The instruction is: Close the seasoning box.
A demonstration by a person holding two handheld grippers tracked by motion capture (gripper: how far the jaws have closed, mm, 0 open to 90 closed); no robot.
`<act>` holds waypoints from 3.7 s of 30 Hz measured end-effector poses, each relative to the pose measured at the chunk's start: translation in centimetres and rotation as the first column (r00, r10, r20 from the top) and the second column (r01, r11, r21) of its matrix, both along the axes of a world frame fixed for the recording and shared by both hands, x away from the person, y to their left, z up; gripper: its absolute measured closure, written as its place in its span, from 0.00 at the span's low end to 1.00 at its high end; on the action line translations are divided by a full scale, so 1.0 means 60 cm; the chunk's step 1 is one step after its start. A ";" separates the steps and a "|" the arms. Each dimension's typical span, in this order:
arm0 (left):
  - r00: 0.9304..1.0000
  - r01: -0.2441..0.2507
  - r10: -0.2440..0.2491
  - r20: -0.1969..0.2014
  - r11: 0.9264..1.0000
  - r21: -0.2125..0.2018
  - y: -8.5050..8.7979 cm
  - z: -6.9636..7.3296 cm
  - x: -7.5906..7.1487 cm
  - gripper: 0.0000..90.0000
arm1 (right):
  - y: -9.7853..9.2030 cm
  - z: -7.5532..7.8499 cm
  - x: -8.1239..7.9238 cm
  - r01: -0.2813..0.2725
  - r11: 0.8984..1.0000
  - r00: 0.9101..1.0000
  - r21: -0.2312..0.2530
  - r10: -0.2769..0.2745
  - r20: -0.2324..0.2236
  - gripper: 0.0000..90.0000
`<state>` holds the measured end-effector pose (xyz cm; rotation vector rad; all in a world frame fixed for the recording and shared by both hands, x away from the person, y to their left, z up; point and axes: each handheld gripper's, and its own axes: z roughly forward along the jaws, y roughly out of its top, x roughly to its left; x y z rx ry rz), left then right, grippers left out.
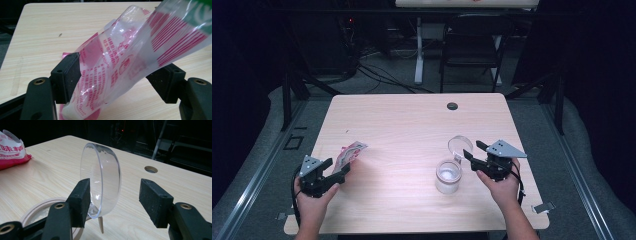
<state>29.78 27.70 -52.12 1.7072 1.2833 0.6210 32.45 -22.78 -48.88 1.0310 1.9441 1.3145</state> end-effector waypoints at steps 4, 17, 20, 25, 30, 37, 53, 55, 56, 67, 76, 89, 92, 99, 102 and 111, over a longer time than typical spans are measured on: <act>0.999 0.030 -0.030 0.011 0.999 -0.016 -0.007 0.005 -0.005 0.32 | -0.003 -0.001 0.003 0.001 1.000 1.000 0.009 -0.001 -0.004 0.48; 0.989 0.146 -0.147 0.007 0.988 0.058 -0.056 0.009 -0.013 0.33 | 0.007 0.005 -0.003 -0.065 0.998 0.998 -0.021 0.065 -0.003 0.80; 0.982 0.187 -0.187 0.001 0.980 0.064 -0.073 0.010 -0.015 0.33 | 0.013 0.007 -0.008 -0.066 0.996 0.998 -0.056 0.067 0.014 0.80; 0.974 0.228 -0.228 -0.011 0.971 0.073 -0.093 0.007 -0.014 0.33 | 0.030 0.010 -0.019 -0.080 0.990 0.995 -0.115 0.087 0.050 0.78; 0.967 0.255 -0.255 -0.014 0.964 0.072 -0.108 0.005 -0.012 0.33 | 0.047 0.007 -0.028 -0.101 0.983 0.992 -0.156 0.112 0.062 0.74; 0.958 0.286 -0.285 -0.023 0.954 0.094 -0.128 0.002 -0.012 0.33 | 0.058 0.005 -0.035 -0.109 0.975 0.990 -0.196 0.125 0.072 0.73; 0.954 0.300 -0.299 -0.026 0.949 0.099 -0.138 0.003 -0.011 0.34 | 0.065 0.002 -0.042 -0.115 0.971 0.988 -0.210 0.133 0.074 0.70; 0.954 0.299 -0.298 -0.026 0.949 0.098 -0.138 0.003 -0.011 0.34 | 0.065 0.002 -0.042 -0.117 0.971 0.988 -0.210 0.135 0.074 0.70; 0.955 0.298 -0.297 -0.023 0.950 0.098 -0.138 0.003 -0.011 0.34 | 0.066 0.002 -0.042 -0.118 0.971 0.988 -0.209 0.136 0.074 0.70; 0.948 0.317 -0.318 -0.012 0.942 0.107 -0.146 0.006 -0.016 0.36 | 0.071 0.000 -0.044 -0.124 0.968 0.987 -0.219 0.143 0.072 0.67; 0.944 0.327 -0.329 -0.001 0.938 0.114 -0.155 0.008 -0.017 0.37 | 0.077 -0.005 -0.047 -0.143 0.962 0.985 -0.232 0.161 0.060 0.62; 0.937 0.347 -0.349 -0.011 0.929 0.126 -0.164 0.003 -0.012 0.37 | 0.089 -0.012 -0.056 -0.143 0.956 0.984 -0.256 0.165 0.066 0.55; 0.938 0.346 -0.347 -0.015 0.930 0.125 -0.164 0.002 -0.011 0.37 | 0.091 -0.014 -0.057 -0.145 0.953 0.984 -0.265 0.168 0.065 0.53; 0.938 0.345 -0.345 -0.018 0.930 0.126 -0.163 0.001 -0.010 0.37 | 0.095 -0.016 -0.058 -0.146 0.951 0.983 -0.273 0.170 0.068 0.51; 0.938 0.344 -0.345 -0.018 0.930 0.125 -0.163 0.000 -0.010 0.37 | 0.097 -0.017 -0.058 -0.152 0.950 0.982 -0.273 0.176 0.063 0.49; 0.940 0.341 -0.342 -0.016 0.932 0.123 -0.162 0.001 -0.010 0.37 | 0.098 -0.016 -0.060 -0.154 0.951 0.982 -0.268 0.178 0.066 0.49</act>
